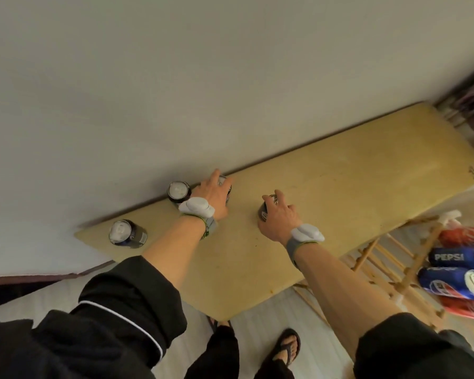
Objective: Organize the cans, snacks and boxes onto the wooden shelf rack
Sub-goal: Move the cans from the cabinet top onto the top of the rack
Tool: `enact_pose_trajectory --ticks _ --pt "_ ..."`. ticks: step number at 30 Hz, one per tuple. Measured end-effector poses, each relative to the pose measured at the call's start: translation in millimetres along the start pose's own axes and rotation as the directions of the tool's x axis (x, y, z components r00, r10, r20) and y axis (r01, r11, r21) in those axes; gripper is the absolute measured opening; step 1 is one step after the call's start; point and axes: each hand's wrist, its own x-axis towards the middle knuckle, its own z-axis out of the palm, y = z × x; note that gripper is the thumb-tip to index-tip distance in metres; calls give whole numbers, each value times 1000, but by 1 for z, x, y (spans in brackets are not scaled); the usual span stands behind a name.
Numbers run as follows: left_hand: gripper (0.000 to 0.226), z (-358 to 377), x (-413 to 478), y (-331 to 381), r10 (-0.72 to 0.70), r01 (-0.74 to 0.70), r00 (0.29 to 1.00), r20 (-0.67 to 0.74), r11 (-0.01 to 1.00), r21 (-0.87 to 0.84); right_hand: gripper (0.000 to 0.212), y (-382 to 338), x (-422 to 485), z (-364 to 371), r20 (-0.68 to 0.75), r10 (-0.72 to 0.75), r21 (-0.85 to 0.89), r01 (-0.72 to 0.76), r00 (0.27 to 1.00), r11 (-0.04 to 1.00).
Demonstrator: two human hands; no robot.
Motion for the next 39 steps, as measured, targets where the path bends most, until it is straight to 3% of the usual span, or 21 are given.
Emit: enact_pose_trajectory --ticks 5,8,14,17,22,30,35,39 --pt "76 12 26 -10 -43 44 996 72 999 -12 56 9 12 12 -81 -19 6 19 997 1000" --pt "68 20 26 -4 -87 85 996 24 994 69 45 17 16 14 -83 10 50 -6 996 999" --pt "77 32 2 25 -12 8 983 186 1000 24 38 39 -15 19 -43 52 122 -46 998 991" --pt "79 33 -9 44 61 -70 974 217 997 34 44 59 -35 17 -11 54 174 -51 999 983" --pt "71 13 -27 115 170 -186 970 175 979 80 56 114 -84 -2 -76 78 297 -52 994 954" --pt "69 -28 -41 251 318 -329 943 98 936 121 63 217 -153 -43 -192 75 355 -2 978 935" --pt "70 -30 -59 340 398 -423 904 158 888 180 66 294 -202 -47 -224 94 365 -6 970 931" --pt "67 -14 -79 414 510 -549 831 222 814 187 66 358 -243 -34 -252 129 365 -29 959 931"
